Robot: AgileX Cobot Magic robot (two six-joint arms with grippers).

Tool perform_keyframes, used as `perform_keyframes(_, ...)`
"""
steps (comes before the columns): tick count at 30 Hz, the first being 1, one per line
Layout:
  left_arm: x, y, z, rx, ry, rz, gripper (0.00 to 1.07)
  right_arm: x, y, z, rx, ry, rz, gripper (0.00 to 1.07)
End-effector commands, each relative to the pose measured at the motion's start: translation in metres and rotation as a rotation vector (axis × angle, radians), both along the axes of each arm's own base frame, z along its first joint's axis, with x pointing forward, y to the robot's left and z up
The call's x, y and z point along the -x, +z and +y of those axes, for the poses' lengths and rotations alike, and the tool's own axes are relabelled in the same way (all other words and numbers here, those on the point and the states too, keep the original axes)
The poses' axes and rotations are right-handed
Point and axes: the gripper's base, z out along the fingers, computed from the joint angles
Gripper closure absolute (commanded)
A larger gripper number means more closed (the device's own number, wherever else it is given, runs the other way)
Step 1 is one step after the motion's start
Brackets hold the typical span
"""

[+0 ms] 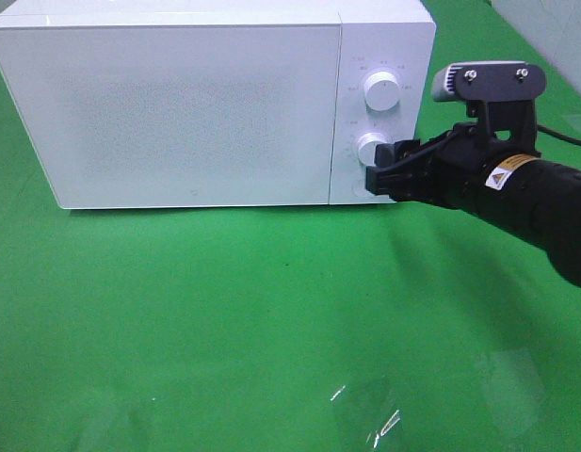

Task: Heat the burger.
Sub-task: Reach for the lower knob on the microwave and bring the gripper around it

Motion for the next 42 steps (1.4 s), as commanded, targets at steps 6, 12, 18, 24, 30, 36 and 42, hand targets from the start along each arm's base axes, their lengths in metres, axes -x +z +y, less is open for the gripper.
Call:
perform_keyframes(6, 0.001, 0.000, 0.000, 0.007, 0.003, -0.021, 1.06, -0.004, -0.018, 0.020, 0.035, -0.024, -0.060, 0.47)
perform_keyframes(12, 0.001, 0.000, 0.000, 0.007, 0.003, -0.021, 1.06, -0.016, -0.026, 0.027, 0.060, -0.022, -0.060, 0.47)
perform_keyframes(18, 0.001, 0.000, 0.000, 0.007, 0.003, -0.021, 1.06, -0.031, -0.035, 0.032, 0.075, -0.062, -0.068, 0.47)
perform_keyframes(24, 0.001, 0.000, 0.000, 0.007, 0.003, -0.021, 1.06, -0.039, -0.028, 0.034, 0.098, -0.089, -0.102, 0.47)
perform_keyframes(30, 0.001, 0.000, 0.000, 0.007, 0.003, -0.021, 1.06, -0.044, -0.027, 0.036, 0.097, -0.091, -0.112, 0.47)
perform_keyframes(36, 0.001, 0.000, 0.000, 0.007, 0.003, -0.021, 1.06, -0.047, -0.034, 0.036, 0.105, -0.099, -0.110, 0.47)
perform_keyframes(42, 0.001, 0.000, 0.000, 0.007, 0.003, -0.021, 1.06, -0.048, -0.036, 0.036, 0.107, -0.107, -0.132, 0.47)
